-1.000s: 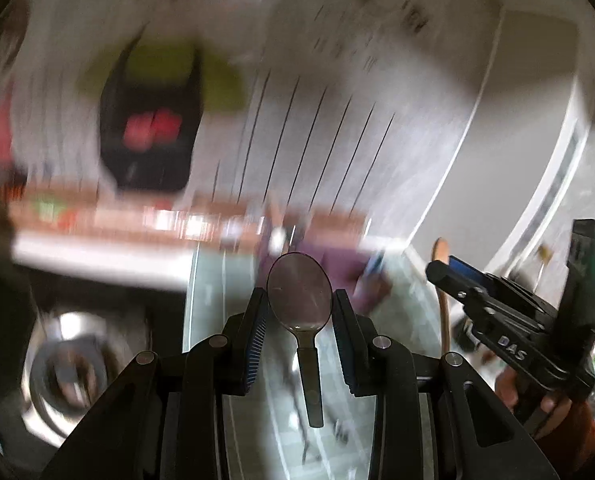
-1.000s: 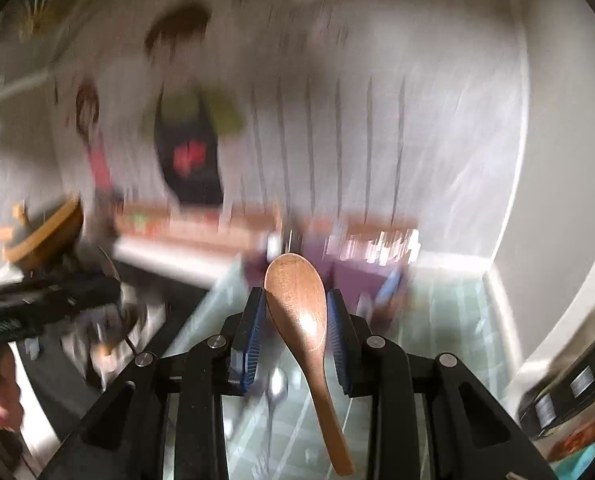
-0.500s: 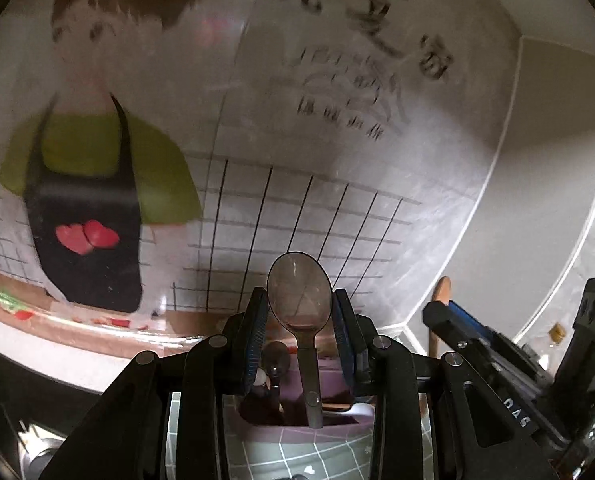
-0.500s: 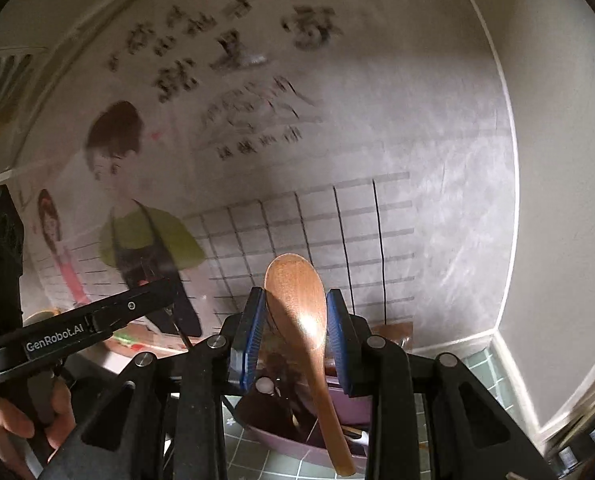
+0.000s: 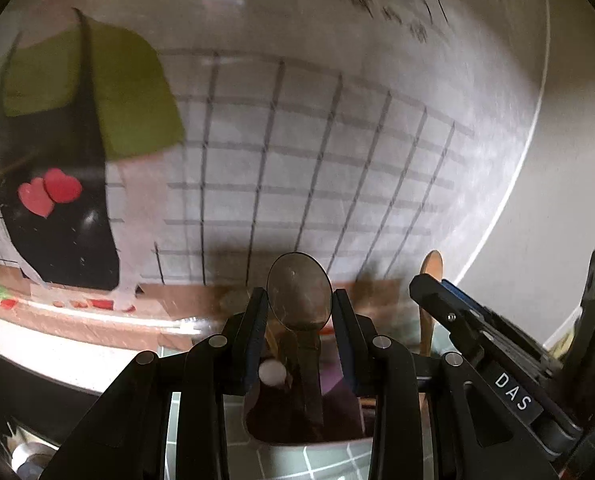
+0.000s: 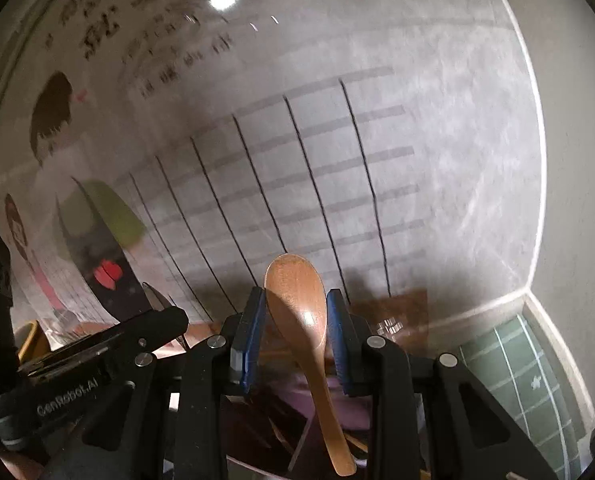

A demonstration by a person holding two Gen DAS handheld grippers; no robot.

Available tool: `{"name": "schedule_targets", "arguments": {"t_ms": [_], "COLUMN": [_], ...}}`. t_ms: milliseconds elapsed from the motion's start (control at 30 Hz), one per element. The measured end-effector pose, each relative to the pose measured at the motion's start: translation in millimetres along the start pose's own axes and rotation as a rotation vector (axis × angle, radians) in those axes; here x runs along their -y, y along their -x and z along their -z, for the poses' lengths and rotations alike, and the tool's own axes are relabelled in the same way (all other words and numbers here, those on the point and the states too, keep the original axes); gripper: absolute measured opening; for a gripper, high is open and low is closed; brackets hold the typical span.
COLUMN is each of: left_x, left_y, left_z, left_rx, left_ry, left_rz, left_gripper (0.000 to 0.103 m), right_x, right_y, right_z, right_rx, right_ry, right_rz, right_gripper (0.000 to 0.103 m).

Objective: Organize utensils
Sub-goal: 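Open both tools to drop the spoons into the holder and pull back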

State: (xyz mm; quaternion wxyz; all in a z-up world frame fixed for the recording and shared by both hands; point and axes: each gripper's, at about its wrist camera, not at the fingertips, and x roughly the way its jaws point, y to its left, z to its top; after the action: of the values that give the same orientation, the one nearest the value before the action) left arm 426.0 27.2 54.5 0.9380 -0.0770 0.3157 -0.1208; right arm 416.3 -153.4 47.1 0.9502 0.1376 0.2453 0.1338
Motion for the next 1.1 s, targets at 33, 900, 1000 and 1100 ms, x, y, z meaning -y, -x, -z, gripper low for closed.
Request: {"name": "schedule_targets", "arguments": {"t_ms": [33,900,1000,1100], "left_x": [1,-2,-4,-10], "left_y": [-3,66,71,80], "left_z": [3,125,162,191], "left_rx": [-0.016,-0.237,-0.305,-0.347], "left_ry": [-0.007,0.071,0.099,0.152], "left_rz": [0.001,-0.046,-0.059,-0.073], "left_gripper": [0.034,0.046,0.046,0.046], "right_x": [4,0,0,-4], "right_y": [-1,93,88,78], "right_z": [5,84,111,138], "right_rx": [-0.017,-0.269,-0.366,-0.457], "right_ry": [-0.013,0.336,0.348,0.379], "right_rz": [0.004,0.03,-0.004,-0.013], "right_gripper": [0.029,0.034,0.034,0.034]}}
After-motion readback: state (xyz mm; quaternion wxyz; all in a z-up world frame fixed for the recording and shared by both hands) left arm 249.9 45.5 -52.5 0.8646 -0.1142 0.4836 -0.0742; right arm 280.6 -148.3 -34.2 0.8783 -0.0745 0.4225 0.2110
